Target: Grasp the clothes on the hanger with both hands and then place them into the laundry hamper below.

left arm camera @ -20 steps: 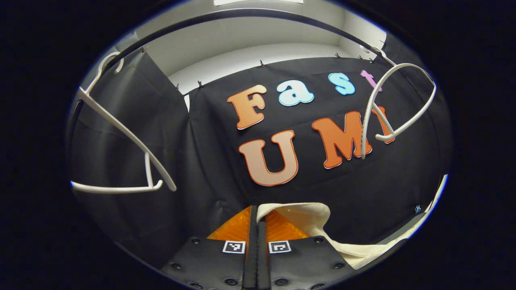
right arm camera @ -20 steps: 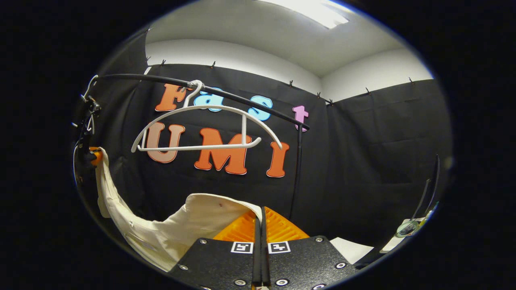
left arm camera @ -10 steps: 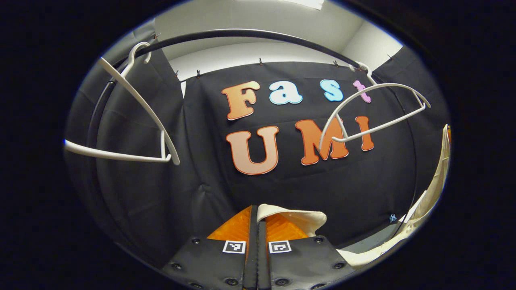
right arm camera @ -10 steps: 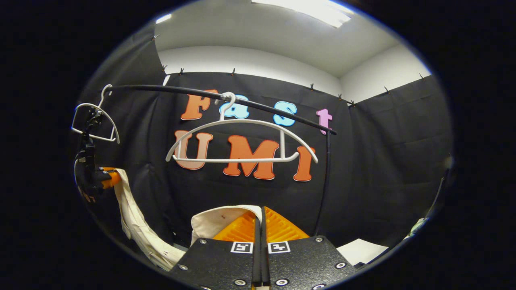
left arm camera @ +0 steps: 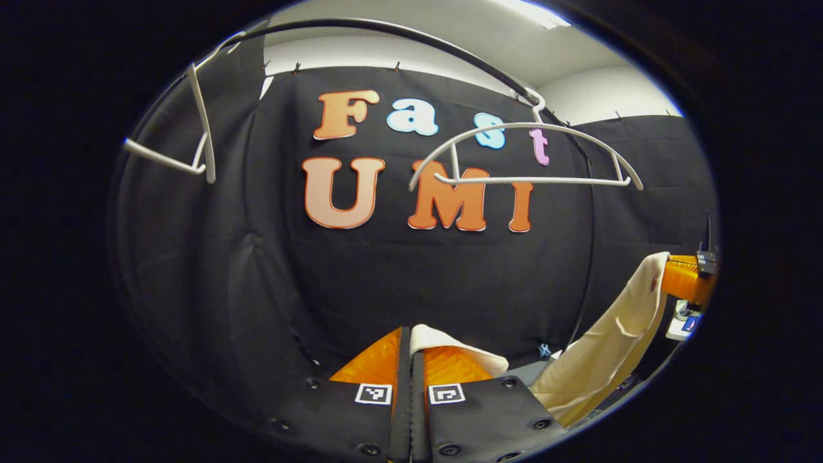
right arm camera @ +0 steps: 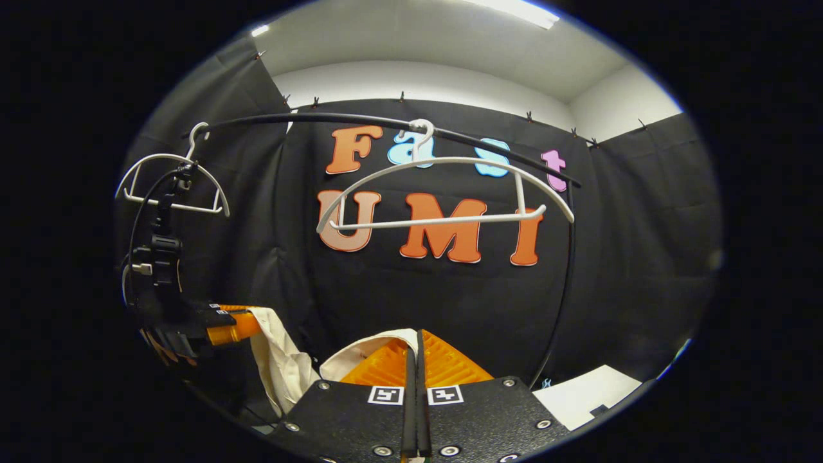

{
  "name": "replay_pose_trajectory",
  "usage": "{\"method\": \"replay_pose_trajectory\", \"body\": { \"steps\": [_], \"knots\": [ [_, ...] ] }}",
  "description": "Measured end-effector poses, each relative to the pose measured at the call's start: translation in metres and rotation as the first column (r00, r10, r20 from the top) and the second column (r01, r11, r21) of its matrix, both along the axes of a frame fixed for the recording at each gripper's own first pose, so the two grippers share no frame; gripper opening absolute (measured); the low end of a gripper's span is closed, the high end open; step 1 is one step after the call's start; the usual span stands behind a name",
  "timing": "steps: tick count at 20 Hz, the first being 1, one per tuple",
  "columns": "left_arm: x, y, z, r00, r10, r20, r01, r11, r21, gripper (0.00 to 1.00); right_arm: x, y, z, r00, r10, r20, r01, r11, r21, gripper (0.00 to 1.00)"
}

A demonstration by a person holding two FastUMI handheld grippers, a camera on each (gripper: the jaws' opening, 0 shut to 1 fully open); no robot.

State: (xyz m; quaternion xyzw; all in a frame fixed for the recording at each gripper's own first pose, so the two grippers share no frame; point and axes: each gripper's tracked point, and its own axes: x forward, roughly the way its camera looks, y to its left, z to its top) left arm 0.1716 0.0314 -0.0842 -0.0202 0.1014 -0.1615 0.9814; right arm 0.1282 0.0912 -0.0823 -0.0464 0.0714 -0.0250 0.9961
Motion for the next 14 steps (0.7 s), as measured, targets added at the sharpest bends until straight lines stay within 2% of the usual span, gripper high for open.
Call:
{"method": "replay_pose_trajectory", "body": {
  "steps": [3,8,9,14],
  "knots": [
    [-0.019,-0.017,-0.041,0.995,-0.037,-0.090,0.038,0.999,0.016,0.07,-0.009,-0.002,-0.049,0.994,-0.047,-0.097,0.052,0.997,0.054,0.00],
    [-0.049,-0.037,-0.111,0.960,-0.106,-0.258,0.123,0.991,0.051,0.07,-0.025,-0.005,-0.129,0.960,-0.101,-0.262,0.123,0.990,0.070,0.00],
    [-0.053,-0.037,-0.124,0.949,-0.109,-0.295,0.132,0.989,0.061,0.10,-0.030,-0.007,-0.145,0.951,-0.101,-0.294,0.127,0.989,0.069,0.00],
    [-0.083,-0.025,-0.194,0.870,-0.072,-0.488,0.117,0.991,0.064,0.07,-0.060,-0.013,-0.216,0.874,-0.122,-0.470,0.201,0.972,0.122,0.00]
  ]
}}
